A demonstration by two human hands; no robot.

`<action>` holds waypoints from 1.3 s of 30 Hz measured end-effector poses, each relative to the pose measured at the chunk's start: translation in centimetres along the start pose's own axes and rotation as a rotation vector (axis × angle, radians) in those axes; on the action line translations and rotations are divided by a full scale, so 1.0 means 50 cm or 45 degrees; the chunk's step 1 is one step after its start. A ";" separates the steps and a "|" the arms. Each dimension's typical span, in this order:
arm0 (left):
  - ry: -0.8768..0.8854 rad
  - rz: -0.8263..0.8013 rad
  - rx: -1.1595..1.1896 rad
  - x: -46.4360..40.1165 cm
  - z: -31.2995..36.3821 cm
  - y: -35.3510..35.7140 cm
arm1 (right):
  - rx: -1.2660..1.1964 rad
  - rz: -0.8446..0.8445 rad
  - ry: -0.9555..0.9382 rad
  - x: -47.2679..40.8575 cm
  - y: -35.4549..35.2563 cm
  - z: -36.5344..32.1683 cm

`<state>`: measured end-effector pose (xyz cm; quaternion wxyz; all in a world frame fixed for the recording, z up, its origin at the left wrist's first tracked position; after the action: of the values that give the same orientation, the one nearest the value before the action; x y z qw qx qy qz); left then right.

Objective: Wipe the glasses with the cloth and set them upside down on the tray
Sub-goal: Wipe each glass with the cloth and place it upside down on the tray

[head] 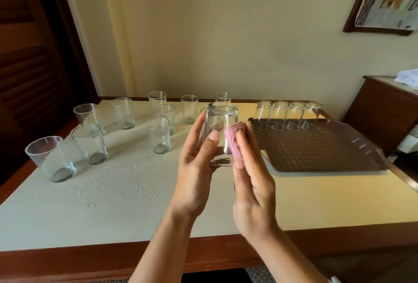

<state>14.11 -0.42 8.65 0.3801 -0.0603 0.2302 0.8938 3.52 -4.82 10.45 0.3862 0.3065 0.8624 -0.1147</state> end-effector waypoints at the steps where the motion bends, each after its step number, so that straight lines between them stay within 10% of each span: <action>1: 0.019 0.002 -0.023 0.005 -0.005 0.002 | -0.022 0.025 0.007 -0.019 -0.010 0.000; 39: -0.046 -0.123 -0.151 0.019 -0.016 0.025 | 0.149 0.074 -0.121 0.000 -0.036 -0.032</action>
<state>12.49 -0.92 8.11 0.4225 -0.0776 0.1668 0.8875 1.45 -5.56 11.49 0.4113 0.3476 0.8257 -0.1681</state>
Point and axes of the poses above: each hand's wrist, its own x-axis away from the middle knuckle, its own y-axis out of the palm, z = x × y, the point moved 9 cm from there along -x, towards the middle knuckle, and after that the axes turned 7 degrees about -x, right-handed, at the moved point
